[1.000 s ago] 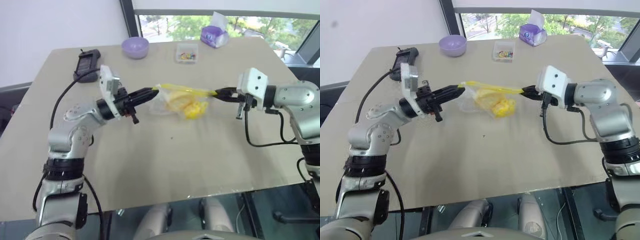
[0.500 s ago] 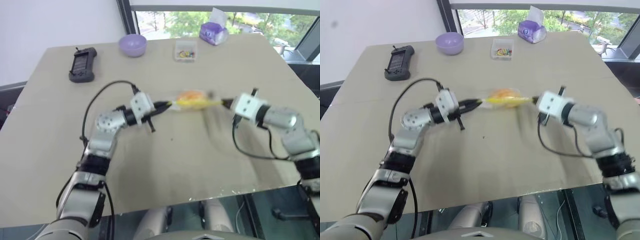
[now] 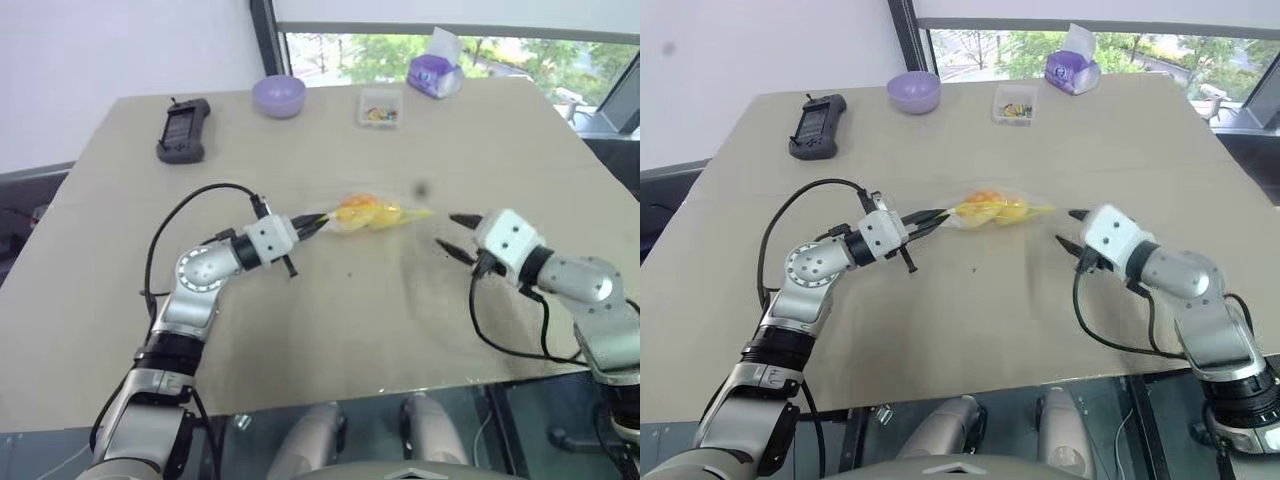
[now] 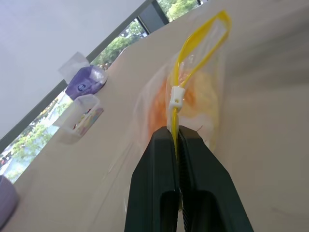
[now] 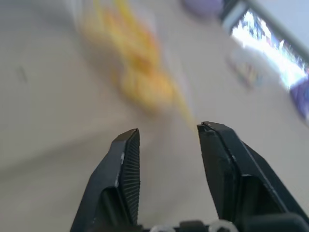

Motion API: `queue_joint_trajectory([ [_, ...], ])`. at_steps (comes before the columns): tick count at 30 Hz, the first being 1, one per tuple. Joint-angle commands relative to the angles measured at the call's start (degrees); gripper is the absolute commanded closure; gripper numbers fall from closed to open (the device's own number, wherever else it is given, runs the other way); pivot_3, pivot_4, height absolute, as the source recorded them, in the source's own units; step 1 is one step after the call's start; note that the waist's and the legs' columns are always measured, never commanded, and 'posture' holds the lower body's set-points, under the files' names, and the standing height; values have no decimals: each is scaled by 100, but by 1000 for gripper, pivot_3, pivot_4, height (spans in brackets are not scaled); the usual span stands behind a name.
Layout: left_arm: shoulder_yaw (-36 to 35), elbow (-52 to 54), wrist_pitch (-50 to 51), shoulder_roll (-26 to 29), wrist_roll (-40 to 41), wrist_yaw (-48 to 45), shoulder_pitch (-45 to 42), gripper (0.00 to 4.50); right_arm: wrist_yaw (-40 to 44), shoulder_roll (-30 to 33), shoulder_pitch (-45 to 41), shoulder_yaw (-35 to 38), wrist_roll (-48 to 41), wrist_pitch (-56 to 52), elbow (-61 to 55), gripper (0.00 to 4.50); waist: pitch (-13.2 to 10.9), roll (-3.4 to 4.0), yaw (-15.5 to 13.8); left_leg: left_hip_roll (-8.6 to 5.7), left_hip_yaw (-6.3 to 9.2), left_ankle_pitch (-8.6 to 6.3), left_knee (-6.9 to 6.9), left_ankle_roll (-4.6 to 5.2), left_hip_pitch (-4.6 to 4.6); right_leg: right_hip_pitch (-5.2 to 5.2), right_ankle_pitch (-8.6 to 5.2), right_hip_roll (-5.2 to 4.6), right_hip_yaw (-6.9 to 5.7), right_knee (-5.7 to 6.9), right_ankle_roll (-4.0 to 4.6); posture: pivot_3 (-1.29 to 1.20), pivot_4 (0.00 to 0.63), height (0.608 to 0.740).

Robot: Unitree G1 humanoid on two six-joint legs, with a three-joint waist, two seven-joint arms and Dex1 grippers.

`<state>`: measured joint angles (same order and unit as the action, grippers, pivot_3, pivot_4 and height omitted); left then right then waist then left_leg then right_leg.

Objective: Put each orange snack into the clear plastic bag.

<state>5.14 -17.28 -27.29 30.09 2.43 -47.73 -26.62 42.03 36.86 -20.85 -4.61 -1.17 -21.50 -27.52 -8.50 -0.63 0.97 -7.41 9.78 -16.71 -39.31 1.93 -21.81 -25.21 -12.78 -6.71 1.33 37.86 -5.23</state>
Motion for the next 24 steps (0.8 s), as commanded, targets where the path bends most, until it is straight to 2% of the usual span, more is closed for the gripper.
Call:
queue_joint_trajectory([
  [1, 34, 250, -135, 4, 28, -11, -125, 4500, -84, -319, -732, -739, 339, -178, -118, 2408, 1, -2, -12, 1, -1, 0, 1, 0, 1, -1, 0, 1, 0, 1, 1, 0, 150, 740],
  [6, 117, 291, -54, 4, 71, -125, -187, 4500, -226, -929, -1603, -1836, 1131, 389, 981, 2408, 1, -4, -41, -4, 5, 0, -1, 1, -8, 0, 0, -5, -9, -13, 2, 0, 150, 740],
  [11, 126, 406, 32, 41, 101, -159, -162, 4500, -134, -1117, -2081, -2307, 1587, 1155, 1918, 2408, 1, -5, -11, -6, 9, 0, 5, 1, -13, -6, 0, -4, -12, -23, 2, 0, 150, 740],
  [14, 110, 488, 88, 55, 104, -142, -127, 4500, -76, -1141, -2192, -2390, 1720, 1517, 2209, 3277, 1, -4, 0, -4, 9, 0, 9, 1, -13, -7, 0, -1, -13, -23, 2, 0, 150, 740],
  [24, 65, 685, 233, 131, 115, -115, 23, 4500, -12, -1202, -2218, -2335, 2039, 2011, 2367, 3277, 1, -4, 5, -3, 7, 0, 8, 1, -12, -9, 0, 1, -9, -19, 2, 0, 150, 740],
])
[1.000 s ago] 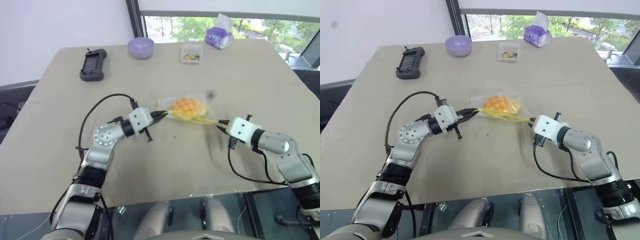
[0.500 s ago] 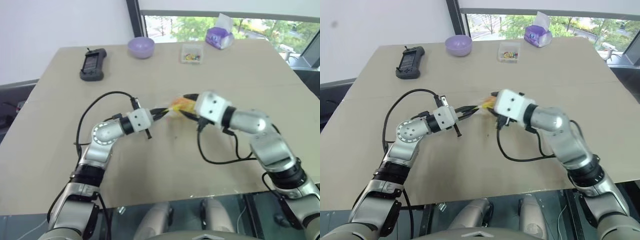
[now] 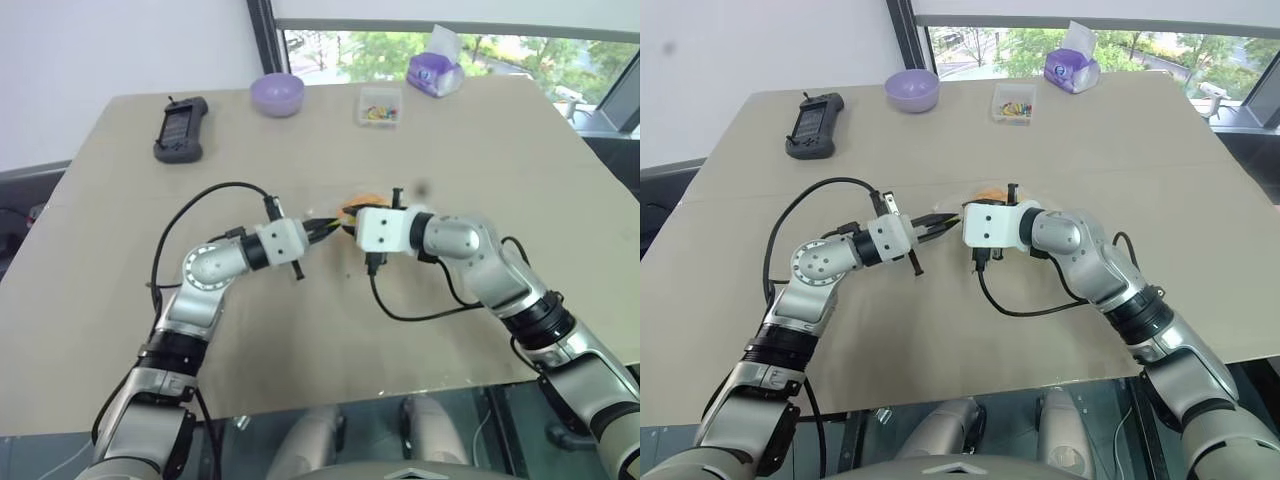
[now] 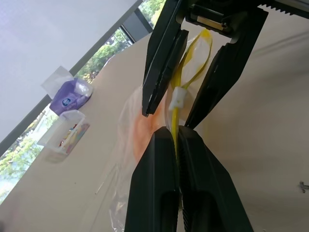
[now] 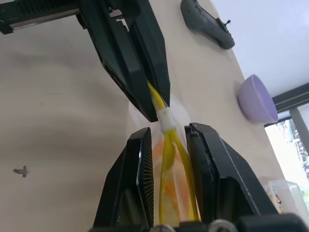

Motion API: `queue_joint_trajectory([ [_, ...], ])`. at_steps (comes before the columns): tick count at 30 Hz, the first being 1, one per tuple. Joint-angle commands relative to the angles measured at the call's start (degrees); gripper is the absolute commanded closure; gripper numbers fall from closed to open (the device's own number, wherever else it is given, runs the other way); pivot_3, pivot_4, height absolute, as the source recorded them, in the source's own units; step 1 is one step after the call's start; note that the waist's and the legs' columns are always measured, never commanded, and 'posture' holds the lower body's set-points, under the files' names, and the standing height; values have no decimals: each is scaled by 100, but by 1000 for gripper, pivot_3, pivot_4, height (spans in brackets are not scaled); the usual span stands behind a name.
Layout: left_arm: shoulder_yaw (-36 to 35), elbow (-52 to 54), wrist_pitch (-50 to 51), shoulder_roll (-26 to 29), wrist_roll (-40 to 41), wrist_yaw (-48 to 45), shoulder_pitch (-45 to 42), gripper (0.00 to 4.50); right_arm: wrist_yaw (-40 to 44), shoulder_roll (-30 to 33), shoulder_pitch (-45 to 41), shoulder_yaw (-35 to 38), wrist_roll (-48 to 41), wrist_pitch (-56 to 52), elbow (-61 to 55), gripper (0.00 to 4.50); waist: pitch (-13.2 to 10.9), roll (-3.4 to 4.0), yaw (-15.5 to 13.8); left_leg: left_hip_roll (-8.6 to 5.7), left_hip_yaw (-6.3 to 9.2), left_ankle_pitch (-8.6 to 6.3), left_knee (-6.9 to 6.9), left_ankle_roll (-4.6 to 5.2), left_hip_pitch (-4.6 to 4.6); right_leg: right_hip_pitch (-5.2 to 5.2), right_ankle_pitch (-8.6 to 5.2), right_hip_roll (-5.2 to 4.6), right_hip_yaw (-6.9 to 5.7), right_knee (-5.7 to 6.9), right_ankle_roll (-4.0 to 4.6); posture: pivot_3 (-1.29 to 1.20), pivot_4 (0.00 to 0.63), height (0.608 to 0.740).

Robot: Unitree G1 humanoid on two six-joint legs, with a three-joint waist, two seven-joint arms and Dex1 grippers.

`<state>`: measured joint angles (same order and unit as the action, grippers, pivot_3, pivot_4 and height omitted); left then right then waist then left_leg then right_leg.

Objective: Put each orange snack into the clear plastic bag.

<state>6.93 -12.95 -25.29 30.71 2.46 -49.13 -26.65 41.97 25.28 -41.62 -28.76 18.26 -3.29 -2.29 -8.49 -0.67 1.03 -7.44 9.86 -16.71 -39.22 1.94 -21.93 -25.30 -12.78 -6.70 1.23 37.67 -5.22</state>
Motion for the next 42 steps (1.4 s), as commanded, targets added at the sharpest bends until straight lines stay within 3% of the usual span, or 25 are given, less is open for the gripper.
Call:
queue_joint_trajectory([
  [1, -117, 249, 54, 81, 119, 19, 32, 4500, -6, -40, -142, 83, 137, 215, -175, 3277, 0, 0, -1, 0, 0, 0, 0, 0, 0, 0, 0, 0, 0, 0, 0, 0, 150, 740],
  [30, -108, 336, 297, 83, 209, -28, 23, 4500, 150, -130, -70, 111, 547, 470, -350, 3277, 0, 0, -2, 0, -1, 0, 0, 0, 0, -1, 0, 2, 2, 0, 0, 0, 150, 740],
  [31, -111, 335, 295, 87, 209, -28, 23, 4500, 147, -135, -73, 113, 555, 474, -346, 3829, 0, 0, -2, 0, -1, 0, 0, 0, 0, 0, 0, 2, 1, 0, 0, 0, 150, 740],
  [33, -113, 334, 289, 96, 204, -26, 25, 4500, 147, -144, -74, 118, 570, 481, -340, 4471, 0, 0, -2, 0, -1, 0, 0, 0, 0, -1, 0, 2, 1, 0, 0, 0, 150, 740],
  [42, -132, 330, 276, 123, 194, -21, 43, 4500, 151, -124, -34, 160, 601, 476, -368, 4471, 0, 1, -2, 0, -1, 0, 1, 0, 0, -1, 0, 2, 2, 0, 0, 0, 150, 740],
])
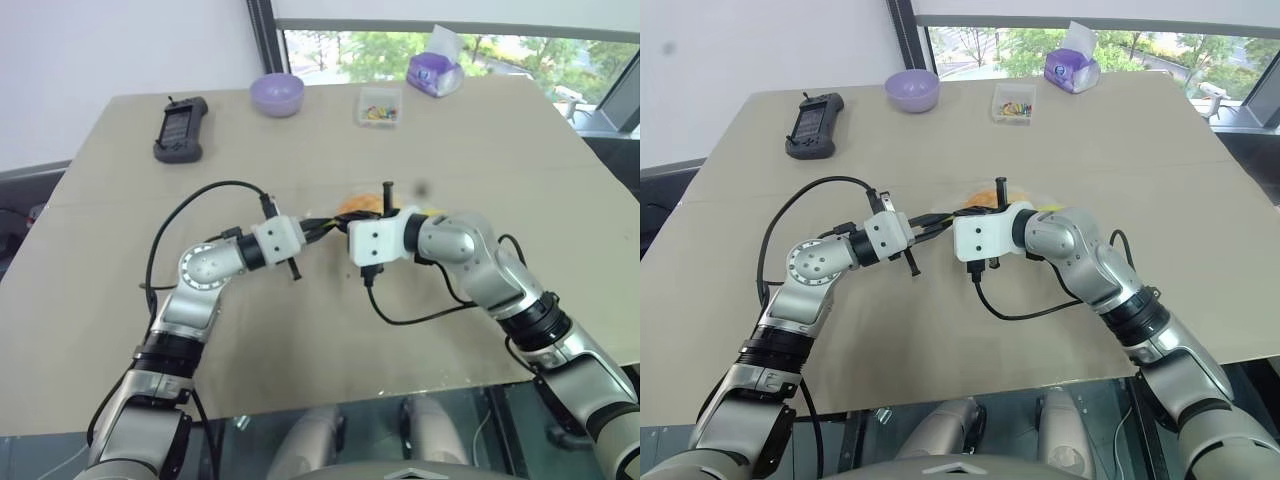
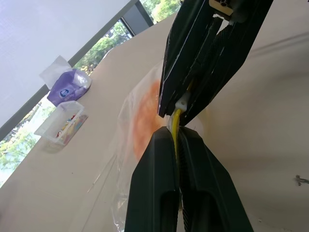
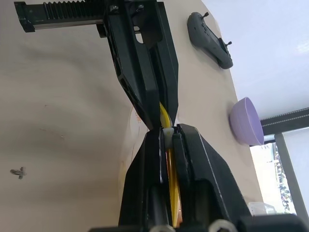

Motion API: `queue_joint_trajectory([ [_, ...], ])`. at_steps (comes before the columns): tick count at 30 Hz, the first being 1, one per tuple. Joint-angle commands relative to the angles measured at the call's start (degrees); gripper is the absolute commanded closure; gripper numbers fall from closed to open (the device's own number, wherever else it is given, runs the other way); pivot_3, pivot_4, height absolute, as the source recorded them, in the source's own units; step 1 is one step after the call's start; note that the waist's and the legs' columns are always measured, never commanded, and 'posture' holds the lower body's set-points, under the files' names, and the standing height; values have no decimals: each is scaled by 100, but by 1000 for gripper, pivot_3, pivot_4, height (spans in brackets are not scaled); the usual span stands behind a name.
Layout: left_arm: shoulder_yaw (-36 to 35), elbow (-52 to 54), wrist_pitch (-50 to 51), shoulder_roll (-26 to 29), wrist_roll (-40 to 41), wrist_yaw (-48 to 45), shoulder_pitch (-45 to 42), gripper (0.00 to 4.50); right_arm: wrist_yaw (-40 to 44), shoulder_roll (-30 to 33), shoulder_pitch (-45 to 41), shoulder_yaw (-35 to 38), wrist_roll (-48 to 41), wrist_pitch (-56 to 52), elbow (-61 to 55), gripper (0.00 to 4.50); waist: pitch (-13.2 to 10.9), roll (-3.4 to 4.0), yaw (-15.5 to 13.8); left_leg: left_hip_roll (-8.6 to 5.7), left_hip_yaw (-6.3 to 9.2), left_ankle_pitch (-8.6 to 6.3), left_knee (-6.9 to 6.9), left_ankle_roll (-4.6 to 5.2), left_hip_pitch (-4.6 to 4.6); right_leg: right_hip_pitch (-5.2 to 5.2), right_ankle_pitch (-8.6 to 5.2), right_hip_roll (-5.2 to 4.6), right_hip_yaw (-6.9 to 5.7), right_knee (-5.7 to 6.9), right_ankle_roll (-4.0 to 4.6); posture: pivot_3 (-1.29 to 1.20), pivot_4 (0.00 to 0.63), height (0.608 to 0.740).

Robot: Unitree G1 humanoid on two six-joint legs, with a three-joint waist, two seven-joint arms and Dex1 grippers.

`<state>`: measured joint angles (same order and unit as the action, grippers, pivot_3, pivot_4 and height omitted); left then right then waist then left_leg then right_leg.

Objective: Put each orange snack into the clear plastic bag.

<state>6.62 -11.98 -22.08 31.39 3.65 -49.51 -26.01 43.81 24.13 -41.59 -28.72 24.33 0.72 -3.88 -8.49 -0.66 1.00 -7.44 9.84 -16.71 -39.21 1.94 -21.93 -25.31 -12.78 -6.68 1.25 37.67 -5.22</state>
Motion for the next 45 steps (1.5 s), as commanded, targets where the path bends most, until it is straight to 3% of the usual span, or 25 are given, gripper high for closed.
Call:
queue_joint_trajectory([
  [1, -114, 215, -72, 63, 74, 21, -16, 4500, -29, 2, -21, 171, -11, 57, -220, 4471, 0, 0, 0, 0, 0, 0, 0, 0, 0, 0, 0, 0, 0, 0, 0, 0, 150, 740],
  [32, -620, 84, -418, 399, 737, -127, 168, 4500, -917, 2047, 930, 1432, -550, -153, 755, 4471, -2, -3, -54, 1, -2, 0, 2, 0, -1, 2, 0, -2, 1, -3, 0, 0, 150, 740],
  [45, -680, 160, -388, 370, 770, -216, 215, 4500, -866, 1874, 953, 1659, -621, -66, 782, 4471, -3, 1, -2, 8, -25, 0, 14, 0, -2, -13, 0, 2, 24, -1, 0, 0, 150, 740],
])
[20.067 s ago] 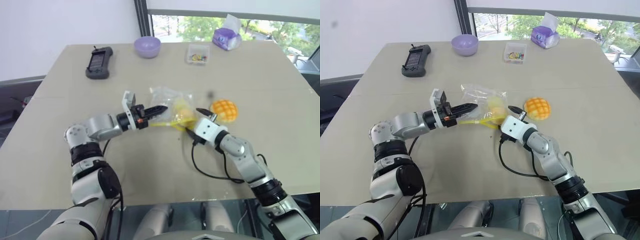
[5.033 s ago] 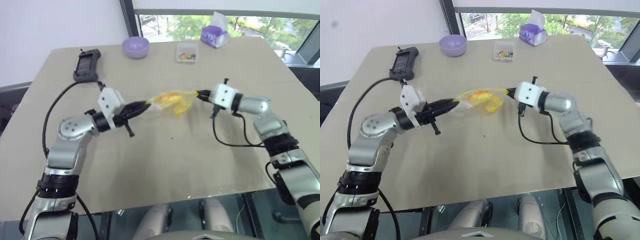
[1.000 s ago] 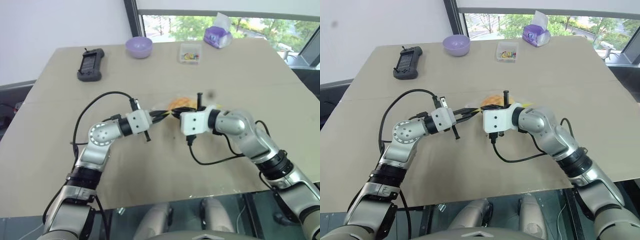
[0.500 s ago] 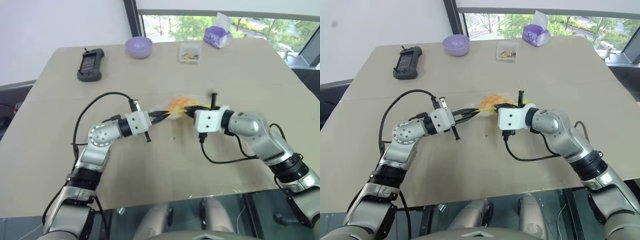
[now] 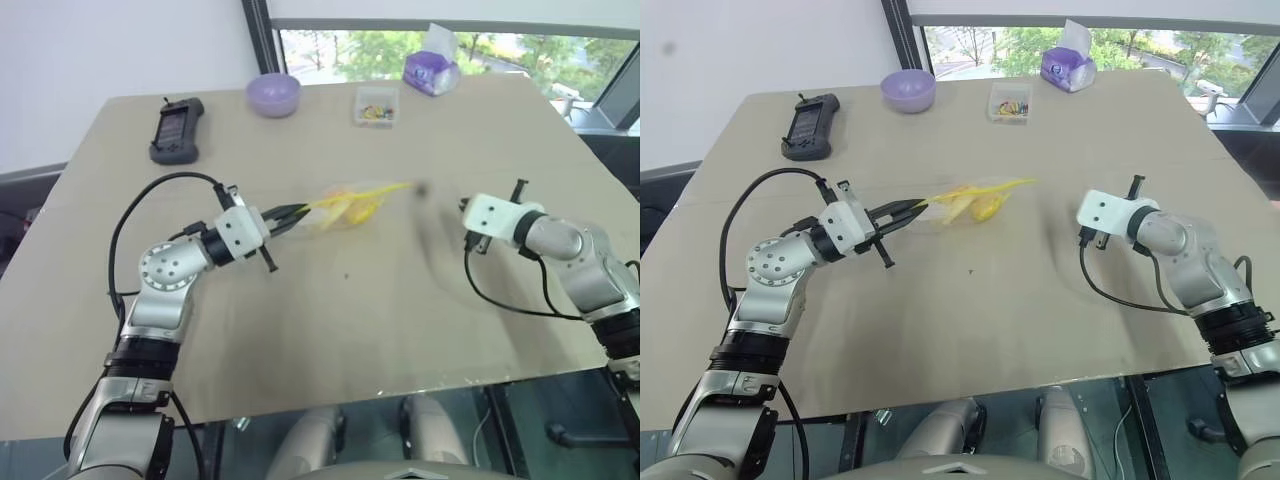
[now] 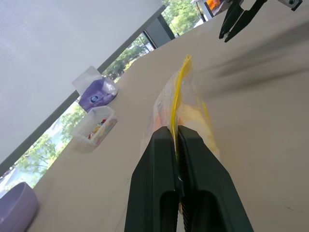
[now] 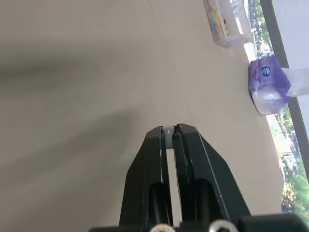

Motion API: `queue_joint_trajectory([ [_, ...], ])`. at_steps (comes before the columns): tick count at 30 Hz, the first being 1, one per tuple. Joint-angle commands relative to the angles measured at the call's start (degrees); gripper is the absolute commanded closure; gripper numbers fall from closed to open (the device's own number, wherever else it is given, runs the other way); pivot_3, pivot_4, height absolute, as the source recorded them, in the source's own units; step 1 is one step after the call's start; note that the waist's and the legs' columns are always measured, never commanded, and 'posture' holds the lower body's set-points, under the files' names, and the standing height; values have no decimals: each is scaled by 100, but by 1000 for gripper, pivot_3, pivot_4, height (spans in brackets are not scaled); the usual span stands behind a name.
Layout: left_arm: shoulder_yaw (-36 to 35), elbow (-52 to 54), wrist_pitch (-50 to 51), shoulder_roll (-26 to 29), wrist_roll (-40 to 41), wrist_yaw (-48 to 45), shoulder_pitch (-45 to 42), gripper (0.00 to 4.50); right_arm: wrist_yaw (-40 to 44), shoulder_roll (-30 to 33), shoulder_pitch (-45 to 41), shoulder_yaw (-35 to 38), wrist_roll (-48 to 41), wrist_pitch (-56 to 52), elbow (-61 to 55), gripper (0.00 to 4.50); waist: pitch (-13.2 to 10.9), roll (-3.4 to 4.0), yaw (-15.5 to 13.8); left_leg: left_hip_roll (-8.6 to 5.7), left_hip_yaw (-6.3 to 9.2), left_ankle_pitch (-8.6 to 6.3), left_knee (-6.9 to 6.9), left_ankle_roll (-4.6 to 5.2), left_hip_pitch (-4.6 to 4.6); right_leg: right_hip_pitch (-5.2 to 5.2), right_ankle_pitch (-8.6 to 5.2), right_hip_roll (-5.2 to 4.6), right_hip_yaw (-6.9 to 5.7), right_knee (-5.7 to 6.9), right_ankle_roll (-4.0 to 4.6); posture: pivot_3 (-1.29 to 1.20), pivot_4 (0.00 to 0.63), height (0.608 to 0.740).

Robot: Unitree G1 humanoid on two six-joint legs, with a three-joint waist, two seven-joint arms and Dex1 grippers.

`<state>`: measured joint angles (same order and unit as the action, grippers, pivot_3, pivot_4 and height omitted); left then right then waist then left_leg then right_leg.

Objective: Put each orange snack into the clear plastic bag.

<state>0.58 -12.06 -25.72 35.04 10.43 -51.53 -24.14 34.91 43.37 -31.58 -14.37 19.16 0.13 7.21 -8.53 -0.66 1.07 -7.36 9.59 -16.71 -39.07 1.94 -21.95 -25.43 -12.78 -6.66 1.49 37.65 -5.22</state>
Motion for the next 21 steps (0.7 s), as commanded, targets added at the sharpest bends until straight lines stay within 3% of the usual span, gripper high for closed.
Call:
queue_joint_trajectory([
  [1, -71, 170, -25, 2, 87, -13, 33, 4500, 52, -105, -30, 239, -168, -23, -391, 4471, 0, 0, -14, 0, 0, 0, 0, 0, 0, -1, 0, 0, 0, 0, 0, 0, 150, 740],
  [14, 17, 208, -89, -57, -17, -33, 89, 4500, 208, -389, 97, 333, -348, -147, -768, 4471, 0, 0, -26, -1, 2, 0, 0, 0, -1, -1, 0, 0, -2, 1, 0, 0, 150, 740],
  [19, 32, 226, -80, -69, -31, -44, 104, 4500, -61, -58, -22, 650, -40, -619, -237, 4471, 0, 0, -33, -1, 2, 0, -1, 0, -2, -1, 0, 0, -2, 0, 0, 0, 150, 740],
  [20, 35, 235, -76, -75, -32, -47, 110, 4500, -156, 52, -5, 695, 36, -581, -141, 3747, 0, 0, -58, -2, 2, 0, -2, 0, -2, -1, 0, -1, -2, 0, 0, 0, 150, 740],
  [21, 37, 242, -74, -80, -34, -50, 116, 4500, -272, 121, 14, 714, 104, -495, -95, 3394, 0, 0, -65, -4, 4, 0, -2, 0, -4, -1, 0, -2, -4, 0, 0, 0, 150, 740],
])
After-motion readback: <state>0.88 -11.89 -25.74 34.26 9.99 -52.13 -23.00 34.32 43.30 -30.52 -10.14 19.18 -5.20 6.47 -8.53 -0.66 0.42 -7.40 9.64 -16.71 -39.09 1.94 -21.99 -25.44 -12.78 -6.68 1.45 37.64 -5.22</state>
